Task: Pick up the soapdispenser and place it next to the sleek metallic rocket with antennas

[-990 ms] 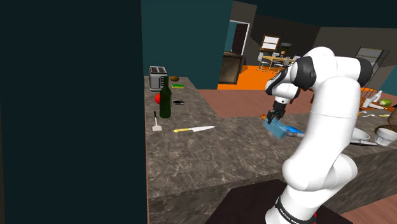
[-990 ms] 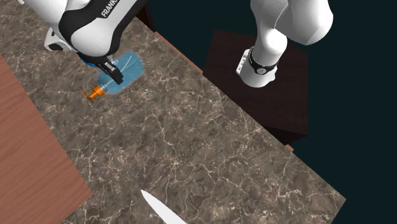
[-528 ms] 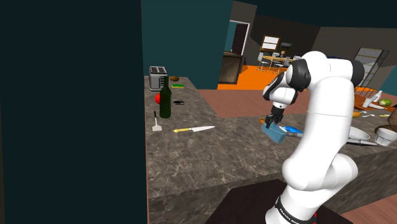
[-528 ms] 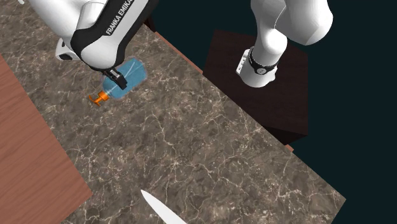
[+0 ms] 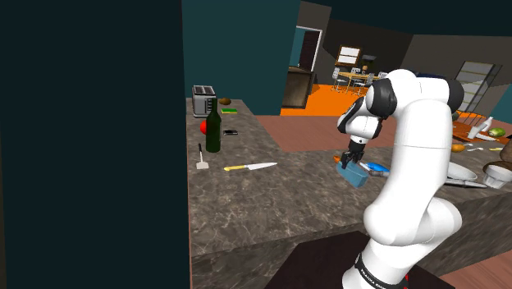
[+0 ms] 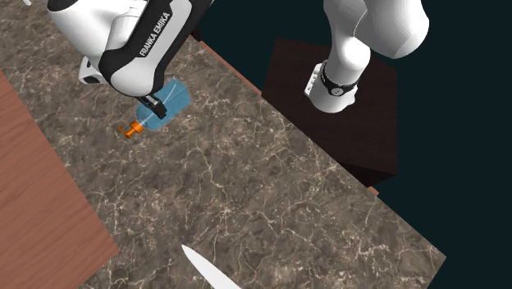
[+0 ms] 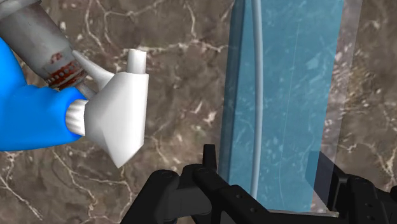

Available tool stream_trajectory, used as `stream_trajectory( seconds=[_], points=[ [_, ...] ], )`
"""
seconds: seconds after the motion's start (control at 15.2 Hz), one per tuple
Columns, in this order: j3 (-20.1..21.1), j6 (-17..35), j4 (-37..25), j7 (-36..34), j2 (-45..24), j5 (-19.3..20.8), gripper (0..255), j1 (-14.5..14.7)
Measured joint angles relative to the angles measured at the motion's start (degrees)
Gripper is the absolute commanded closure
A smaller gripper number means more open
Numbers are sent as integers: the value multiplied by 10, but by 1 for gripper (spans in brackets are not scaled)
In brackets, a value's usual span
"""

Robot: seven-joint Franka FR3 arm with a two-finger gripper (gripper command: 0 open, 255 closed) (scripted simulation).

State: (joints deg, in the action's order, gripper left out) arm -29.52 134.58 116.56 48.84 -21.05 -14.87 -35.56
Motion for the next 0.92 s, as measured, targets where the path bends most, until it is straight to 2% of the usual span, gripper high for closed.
stream_trajectory(
  seconds=[0.13, 0.2, 0.59, 0.92],
  points=[
    [0, 0, 0, 0, 0, 0, 255, 0],
    [0, 0, 0, 0, 0, 0, 0, 0],
    [0, 0, 0, 0, 0, 0, 0, 0],
    [-17, -53, -15, -22, 45, 34, 0, 13]
  ],
)
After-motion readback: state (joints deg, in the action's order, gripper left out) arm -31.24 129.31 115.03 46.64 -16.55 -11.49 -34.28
